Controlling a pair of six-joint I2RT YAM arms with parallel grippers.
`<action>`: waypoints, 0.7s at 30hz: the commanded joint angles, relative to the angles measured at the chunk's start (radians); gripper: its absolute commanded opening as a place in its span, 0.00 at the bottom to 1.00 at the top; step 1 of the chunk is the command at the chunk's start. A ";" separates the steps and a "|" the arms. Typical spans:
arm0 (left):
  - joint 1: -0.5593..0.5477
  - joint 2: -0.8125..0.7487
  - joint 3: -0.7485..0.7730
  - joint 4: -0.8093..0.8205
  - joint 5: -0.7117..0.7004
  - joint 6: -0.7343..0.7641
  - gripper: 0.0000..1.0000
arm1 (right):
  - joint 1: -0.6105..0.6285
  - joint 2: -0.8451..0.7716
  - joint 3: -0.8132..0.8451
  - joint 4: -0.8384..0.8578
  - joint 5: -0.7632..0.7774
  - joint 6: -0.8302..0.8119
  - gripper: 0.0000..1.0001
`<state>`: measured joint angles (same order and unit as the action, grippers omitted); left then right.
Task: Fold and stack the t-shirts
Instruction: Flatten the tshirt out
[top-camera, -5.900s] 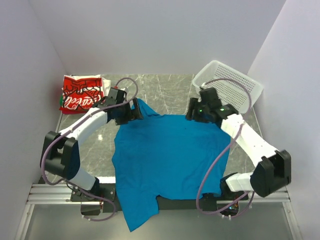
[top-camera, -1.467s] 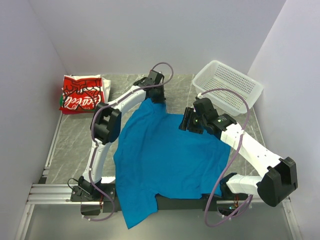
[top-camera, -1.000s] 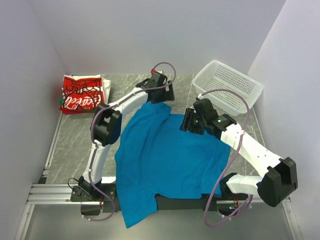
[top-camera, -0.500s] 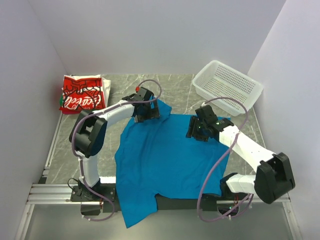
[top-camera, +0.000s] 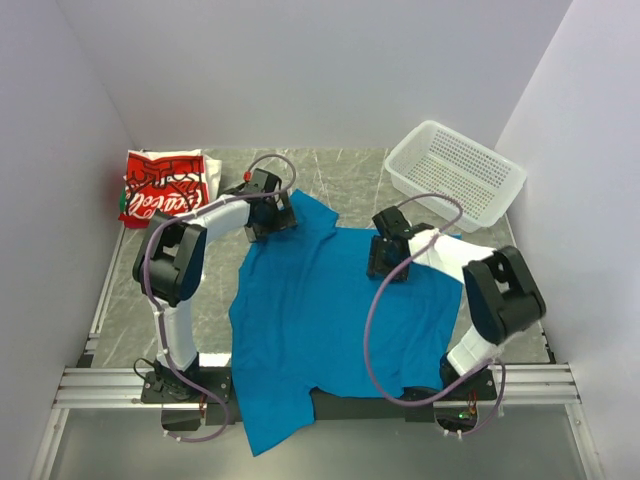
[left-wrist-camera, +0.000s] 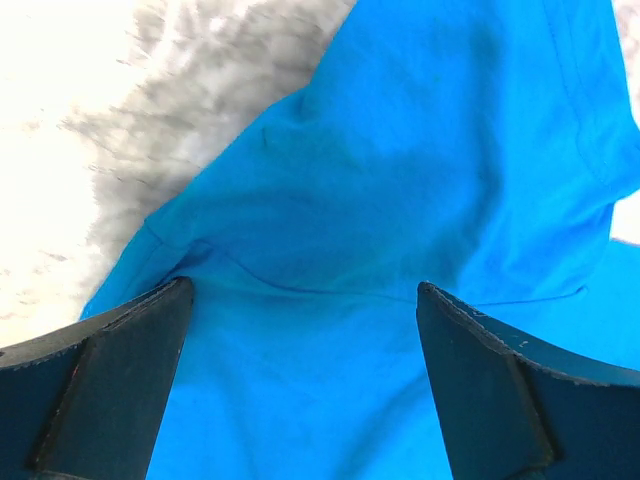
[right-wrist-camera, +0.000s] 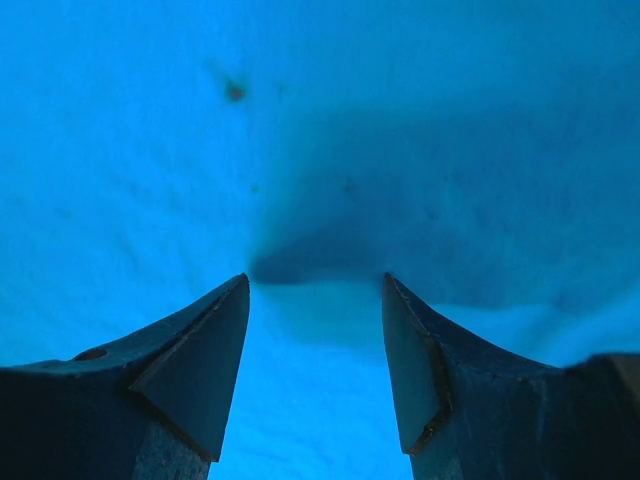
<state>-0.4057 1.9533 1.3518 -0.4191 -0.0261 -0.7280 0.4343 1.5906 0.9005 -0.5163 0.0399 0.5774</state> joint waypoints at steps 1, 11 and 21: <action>0.007 0.016 0.006 0.020 -0.018 0.024 0.99 | -0.006 0.067 0.084 0.024 0.032 -0.020 0.63; 0.080 0.062 0.047 0.002 -0.043 0.053 0.99 | -0.003 0.247 0.218 -0.004 0.006 -0.047 0.62; 0.159 0.180 0.269 -0.047 -0.049 0.137 0.99 | -0.005 0.321 0.340 -0.039 -0.032 -0.091 0.62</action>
<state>-0.2642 2.0800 1.5265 -0.4549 -0.0448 -0.6510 0.4339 1.8645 1.2098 -0.5575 0.0292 0.5148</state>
